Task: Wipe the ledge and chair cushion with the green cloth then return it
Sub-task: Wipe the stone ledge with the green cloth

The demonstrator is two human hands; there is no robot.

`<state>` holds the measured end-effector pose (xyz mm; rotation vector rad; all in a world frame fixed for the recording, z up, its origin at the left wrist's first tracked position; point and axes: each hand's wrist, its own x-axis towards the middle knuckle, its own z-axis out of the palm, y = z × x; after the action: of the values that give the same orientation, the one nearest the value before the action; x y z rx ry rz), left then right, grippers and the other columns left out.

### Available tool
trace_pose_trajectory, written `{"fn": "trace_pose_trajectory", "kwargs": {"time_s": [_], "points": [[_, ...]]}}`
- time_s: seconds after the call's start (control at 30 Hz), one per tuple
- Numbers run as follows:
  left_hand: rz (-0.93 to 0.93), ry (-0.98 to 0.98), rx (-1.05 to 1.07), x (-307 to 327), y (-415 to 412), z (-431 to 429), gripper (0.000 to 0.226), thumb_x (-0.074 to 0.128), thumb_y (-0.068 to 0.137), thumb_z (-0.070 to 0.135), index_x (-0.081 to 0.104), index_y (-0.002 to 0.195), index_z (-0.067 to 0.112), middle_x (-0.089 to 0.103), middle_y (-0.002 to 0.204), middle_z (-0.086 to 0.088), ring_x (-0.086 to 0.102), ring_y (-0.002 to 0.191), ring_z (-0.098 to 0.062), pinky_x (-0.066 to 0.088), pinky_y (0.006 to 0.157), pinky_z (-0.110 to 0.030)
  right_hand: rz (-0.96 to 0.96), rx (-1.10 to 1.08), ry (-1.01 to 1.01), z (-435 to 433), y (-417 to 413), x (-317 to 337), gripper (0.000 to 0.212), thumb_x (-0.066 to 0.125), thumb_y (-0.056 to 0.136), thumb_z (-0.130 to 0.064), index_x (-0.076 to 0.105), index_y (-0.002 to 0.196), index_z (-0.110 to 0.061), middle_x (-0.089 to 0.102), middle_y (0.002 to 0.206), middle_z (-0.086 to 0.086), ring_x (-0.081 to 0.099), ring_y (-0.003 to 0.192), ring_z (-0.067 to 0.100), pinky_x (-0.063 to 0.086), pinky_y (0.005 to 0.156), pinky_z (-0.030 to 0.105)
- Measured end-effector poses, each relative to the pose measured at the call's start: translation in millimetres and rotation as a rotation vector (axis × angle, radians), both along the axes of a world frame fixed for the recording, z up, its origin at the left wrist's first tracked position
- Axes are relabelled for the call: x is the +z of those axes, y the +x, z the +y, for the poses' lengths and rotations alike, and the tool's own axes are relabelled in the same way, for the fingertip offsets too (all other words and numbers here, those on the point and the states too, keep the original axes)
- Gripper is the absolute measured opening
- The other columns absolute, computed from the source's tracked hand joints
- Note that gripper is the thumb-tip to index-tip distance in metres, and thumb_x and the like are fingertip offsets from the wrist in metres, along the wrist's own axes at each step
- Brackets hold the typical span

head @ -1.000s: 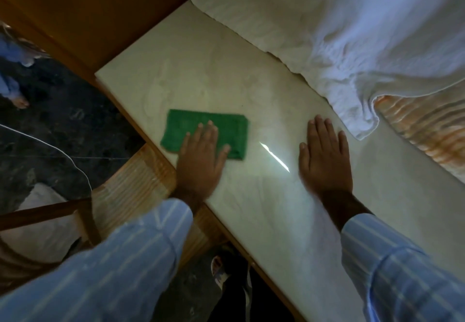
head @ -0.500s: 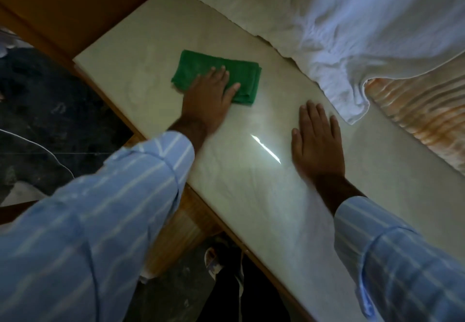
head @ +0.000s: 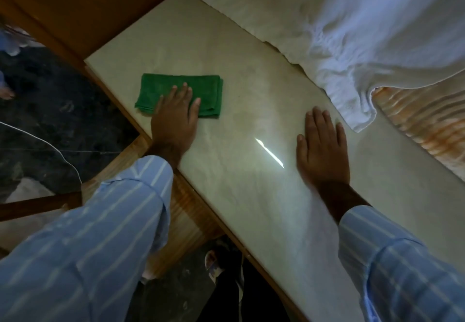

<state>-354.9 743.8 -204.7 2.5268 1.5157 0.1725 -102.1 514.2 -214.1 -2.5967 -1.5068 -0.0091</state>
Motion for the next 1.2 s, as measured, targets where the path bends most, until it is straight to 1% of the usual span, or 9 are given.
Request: {"fn": "trace_pose_trajectory", "kwargs": {"time_s": [0.1,0.23,0.3,0.43,0.5,0.67,0.83,1.0,1.2], "points": [[-0.015,-0.006,0.046,-2,11,-17,0.062,0.022,0.105,0.05,0.045,0.148,0.011,0.04,0.159,-0.005,0.031,0.149,-0.025,0.021,0.123,-0.045,-0.007,0.004,0.005,-1,1,-2,0.061,0.032,0.109,-0.036,0.03,0.165,-0.011,0.028,0.175,0.008,0.023,0.163,0.025,0.018,0.133,0.051],[-0.031,-0.008,-0.207,-5,-31,-64,0.054,0.028,0.107,0.039,0.046,0.148,0.009,0.041,0.158,-0.007,0.033,0.148,-0.025,0.021,0.123,-0.046,0.002,0.002,-0.01,-1,0,0,0.062,0.03,0.108,-0.037,0.03,0.165,-0.011,0.028,0.175,0.009,0.024,0.163,0.026,0.018,0.133,0.052],[-0.031,-0.005,-0.238,-6,-41,-60,0.055,0.025,0.107,0.04,0.046,0.149,0.011,0.042,0.158,-0.005,0.033,0.148,-0.023,0.019,0.123,-0.044,0.008,-0.002,-0.021,1,1,1,0.063,0.03,0.108,-0.037,0.03,0.165,-0.011,0.028,0.175,0.01,0.024,0.163,0.026,0.018,0.133,0.052],[-0.006,-0.009,0.033,-5,5,-40,0.06,0.023,0.106,0.048,0.043,0.15,0.012,0.037,0.161,-0.003,0.028,0.15,-0.023,0.017,0.124,-0.045,0.018,0.0,-0.031,1,1,2,0.063,0.03,0.108,-0.037,0.028,0.166,-0.011,0.026,0.175,0.009,0.023,0.164,0.026,0.018,0.133,0.052],[0.004,-0.024,0.072,-3,40,-34,0.067,0.019,0.104,0.054,0.041,0.151,0.011,0.034,0.162,-0.005,0.026,0.151,-0.024,0.015,0.124,-0.046,0.017,-0.003,-0.035,0,1,1,0.063,0.03,0.109,-0.037,0.028,0.166,-0.012,0.026,0.175,0.009,0.022,0.164,0.025,0.017,0.133,0.052],[0.002,-0.041,-0.206,-2,102,-72,0.069,0.015,0.103,0.056,0.037,0.152,0.013,0.032,0.163,-0.004,0.023,0.152,-0.023,0.014,0.124,-0.047,0.032,0.004,-0.043,0,1,2,0.063,0.027,0.109,-0.038,0.027,0.166,-0.012,0.024,0.176,0.008,0.02,0.165,0.025,0.016,0.133,0.052],[-0.001,-0.013,-0.486,0,72,-70,0.057,0.03,0.105,0.046,0.043,0.15,0.012,0.038,0.16,-0.003,0.031,0.15,-0.023,0.021,0.122,-0.047,0.031,0.009,-0.05,1,3,2,0.062,0.029,0.109,-0.038,0.027,0.166,-0.012,0.024,0.176,0.008,0.02,0.165,0.025,0.016,0.133,0.052],[0.027,-0.04,-0.189,2,95,9,0.063,0.024,0.105,0.051,0.036,0.153,0.012,0.032,0.163,-0.005,0.024,0.152,-0.024,0.018,0.124,-0.046,0.025,0.004,-0.04,0,2,1,0.062,0.03,0.109,-0.037,0.027,0.166,-0.013,0.024,0.176,0.008,0.021,0.164,0.025,0.018,0.133,0.052],[0.046,-0.061,-0.1,-2,108,16,0.076,0.011,0.101,0.062,0.023,0.158,0.013,0.02,0.167,-0.005,0.014,0.154,-0.023,0.011,0.125,-0.046,0.027,0.003,-0.024,-1,3,-1,0.063,0.029,0.109,-0.038,0.027,0.166,-0.013,0.024,0.176,0.007,0.021,0.164,0.025,0.018,0.133,0.052]]}}
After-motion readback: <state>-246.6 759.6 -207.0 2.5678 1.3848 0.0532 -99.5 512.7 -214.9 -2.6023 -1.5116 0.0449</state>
